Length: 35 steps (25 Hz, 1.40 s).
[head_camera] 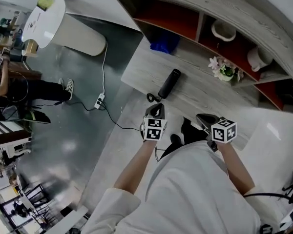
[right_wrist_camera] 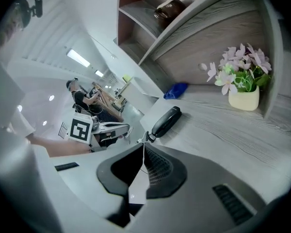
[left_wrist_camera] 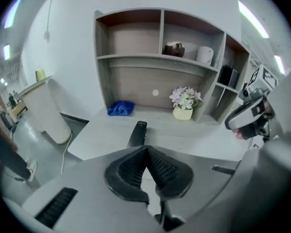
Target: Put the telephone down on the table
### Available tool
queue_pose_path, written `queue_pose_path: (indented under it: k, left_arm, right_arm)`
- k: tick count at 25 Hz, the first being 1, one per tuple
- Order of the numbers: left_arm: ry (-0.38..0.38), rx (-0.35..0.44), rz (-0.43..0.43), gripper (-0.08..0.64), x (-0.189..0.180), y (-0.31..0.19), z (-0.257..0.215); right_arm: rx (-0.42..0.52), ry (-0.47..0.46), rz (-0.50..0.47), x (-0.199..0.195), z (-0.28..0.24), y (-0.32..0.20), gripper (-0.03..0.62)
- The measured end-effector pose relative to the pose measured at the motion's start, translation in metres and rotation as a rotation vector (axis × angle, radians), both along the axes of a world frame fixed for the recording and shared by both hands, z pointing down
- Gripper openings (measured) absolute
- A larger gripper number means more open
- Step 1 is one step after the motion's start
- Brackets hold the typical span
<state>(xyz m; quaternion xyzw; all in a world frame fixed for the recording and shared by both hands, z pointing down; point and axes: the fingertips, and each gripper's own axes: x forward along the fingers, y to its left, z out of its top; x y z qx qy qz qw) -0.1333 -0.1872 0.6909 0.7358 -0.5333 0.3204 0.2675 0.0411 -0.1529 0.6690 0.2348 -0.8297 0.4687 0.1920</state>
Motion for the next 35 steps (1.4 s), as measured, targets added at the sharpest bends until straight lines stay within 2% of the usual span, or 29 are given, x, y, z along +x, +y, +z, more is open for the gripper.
queue_pose_path:
  k: [5,11,16,24,32,35]
  left_arm:
    - [0.207,0.003,-0.037,0.009,0.005,0.073,-0.032]
    - [0.349,-0.018,-0.034,0.009,0.012,0.153,-0.062]
    - [0.378,0.001,-0.007,0.009,0.02,0.202,-0.074]
    - [0.422,-0.026,0.004,0.009,0.04,0.262,-0.077]
    - [0.442,0.016,-0.133,0.009,0.04,0.252,-0.093]
    - [0.451,0.03,-0.154,0.011,0.049,0.244,-0.096]
  right_arm:
    - [0.064,0.01,0.019,-0.003,-0.014,0.038,0.02]
    - [0.147,0.016,0.075,0.001,-0.037,0.084,0.018]
    - [0.186,0.004,0.086,0.006,-0.057,0.13,0.018]
    - [0.174,-0.014,0.138,0.03,-0.063,0.181,0.017]
    - [0.212,-0.028,0.084,0.046,-0.079,0.159,0.017]
    - [0.229,-0.032,0.047,0.049,-0.085,0.15,0.017]
